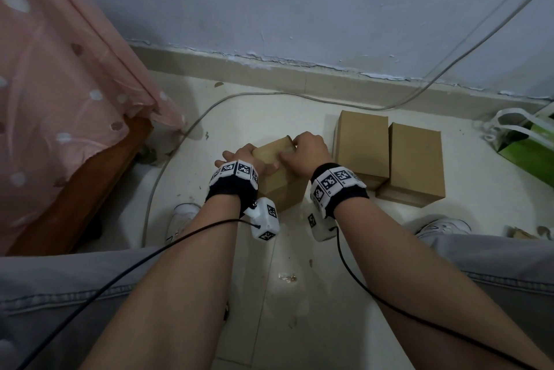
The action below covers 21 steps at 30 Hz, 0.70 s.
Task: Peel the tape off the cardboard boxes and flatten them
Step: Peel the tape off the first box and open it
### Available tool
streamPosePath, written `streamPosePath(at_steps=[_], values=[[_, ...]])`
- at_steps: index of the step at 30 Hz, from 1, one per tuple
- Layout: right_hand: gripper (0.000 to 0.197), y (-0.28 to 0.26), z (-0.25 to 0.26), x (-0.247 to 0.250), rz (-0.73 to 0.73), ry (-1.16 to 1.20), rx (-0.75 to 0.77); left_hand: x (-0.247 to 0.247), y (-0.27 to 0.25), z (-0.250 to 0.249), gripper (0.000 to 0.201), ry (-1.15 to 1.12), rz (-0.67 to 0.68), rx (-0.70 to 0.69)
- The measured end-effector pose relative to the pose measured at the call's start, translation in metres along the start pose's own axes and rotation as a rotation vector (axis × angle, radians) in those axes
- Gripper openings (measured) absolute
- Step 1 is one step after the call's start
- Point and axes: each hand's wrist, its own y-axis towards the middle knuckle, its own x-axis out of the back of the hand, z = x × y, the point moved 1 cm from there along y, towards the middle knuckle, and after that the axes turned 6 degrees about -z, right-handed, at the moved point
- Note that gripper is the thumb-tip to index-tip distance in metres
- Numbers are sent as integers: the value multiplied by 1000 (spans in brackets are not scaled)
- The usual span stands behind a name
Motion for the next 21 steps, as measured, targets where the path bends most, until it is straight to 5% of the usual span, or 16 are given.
streamPosePath(at_steps=[11, 15, 21], values=[[16, 0, 4, 1, -19, -61, 9, 2, -3, 0, 81, -2, 5, 9], [33, 2, -2, 4, 12, 25, 2, 3, -4, 0, 81, -14, 10, 9], [26, 1, 2, 5, 18, -29, 35, 3, -7, -1, 80, -25, 8, 8]])
